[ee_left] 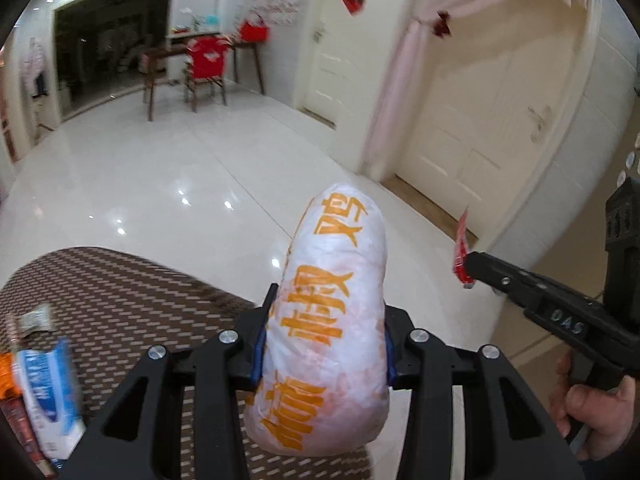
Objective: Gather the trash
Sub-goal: 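Carry the white bag and blue-white packet over the wastebasket and release them, then raise both open tools away from the wastebasket toward the table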
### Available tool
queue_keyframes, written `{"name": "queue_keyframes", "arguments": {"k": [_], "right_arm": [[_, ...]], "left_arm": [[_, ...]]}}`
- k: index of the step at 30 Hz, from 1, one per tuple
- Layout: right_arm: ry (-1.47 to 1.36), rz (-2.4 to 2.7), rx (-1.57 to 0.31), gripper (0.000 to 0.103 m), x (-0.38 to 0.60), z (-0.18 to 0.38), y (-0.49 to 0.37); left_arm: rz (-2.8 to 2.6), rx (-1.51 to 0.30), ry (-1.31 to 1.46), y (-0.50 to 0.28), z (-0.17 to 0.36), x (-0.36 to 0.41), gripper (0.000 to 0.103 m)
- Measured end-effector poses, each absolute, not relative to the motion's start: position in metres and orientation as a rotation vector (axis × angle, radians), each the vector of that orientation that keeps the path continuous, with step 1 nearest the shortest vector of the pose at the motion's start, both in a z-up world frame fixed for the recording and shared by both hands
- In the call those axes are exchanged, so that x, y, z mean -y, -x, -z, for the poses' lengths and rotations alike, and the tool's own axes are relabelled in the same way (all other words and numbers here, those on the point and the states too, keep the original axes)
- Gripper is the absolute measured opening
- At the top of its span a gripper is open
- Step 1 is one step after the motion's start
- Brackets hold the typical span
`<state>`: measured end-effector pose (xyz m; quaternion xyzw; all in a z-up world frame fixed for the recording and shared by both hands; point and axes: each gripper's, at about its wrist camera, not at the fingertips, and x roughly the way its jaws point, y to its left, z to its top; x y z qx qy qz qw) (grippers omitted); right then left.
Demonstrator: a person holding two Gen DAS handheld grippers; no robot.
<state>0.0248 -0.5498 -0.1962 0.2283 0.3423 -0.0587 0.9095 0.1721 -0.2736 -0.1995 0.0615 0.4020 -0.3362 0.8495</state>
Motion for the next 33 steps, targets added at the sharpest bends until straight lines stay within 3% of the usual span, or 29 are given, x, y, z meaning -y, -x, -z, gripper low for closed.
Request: {"name": "queue_keyframes", "arguments": {"k": [19, 22, 23, 25, 26, 27, 29, 31, 33], "right_arm": [[-0.742, 0.188, -0.921, 0.02, 0.631, 0.335, -0.049], [-0.775, 0.184, -0.935, 0.022, 0.634, 0.349, -0.046], [-0.783, 0.189, -0.942, 0.024, 0.636, 0.352, -0.048], [-0.82, 0.214, -0.947, 0.045, 0.643, 0.36, -0.046], [-0.844, 0.249, -0.945, 0.067, 0.648, 0.365, -0.042], [-0.867, 0.259, -0.937, 0.079, 0.653, 0.367, -0.039], [-0.896, 0.259, -0.922, 0.084, 0.658, 0.368, -0.033], [-0.884, 0.277, -0.913, 0.096, 0.658, 0.363, -0.027], [-0.866, 0.294, -0.907, 0.097, 0.656, 0.357, -0.023]], "left_arm": [[0.698, -1.238, -0.299, -0.226, 0.344, 0.421, 0.044], [0.695, -1.26, -0.307, -0.233, 0.357, 0.434, 0.055], [0.689, -1.256, -0.31, -0.234, 0.36, 0.436, 0.07], [0.657, -1.227, -0.304, -0.239, 0.361, 0.439, 0.079], [0.651, -1.22, -0.289, -0.242, 0.36, 0.436, 0.084], [0.65, -1.217, -0.276, -0.243, 0.359, 0.43, 0.087], [0.647, -1.2, -0.267, -0.244, 0.355, 0.421, 0.087], [0.657, -1.175, -0.255, -0.242, 0.346, 0.418, 0.087], [0.659, -1.144, -0.266, -0.238, 0.337, 0.414, 0.088]]}}
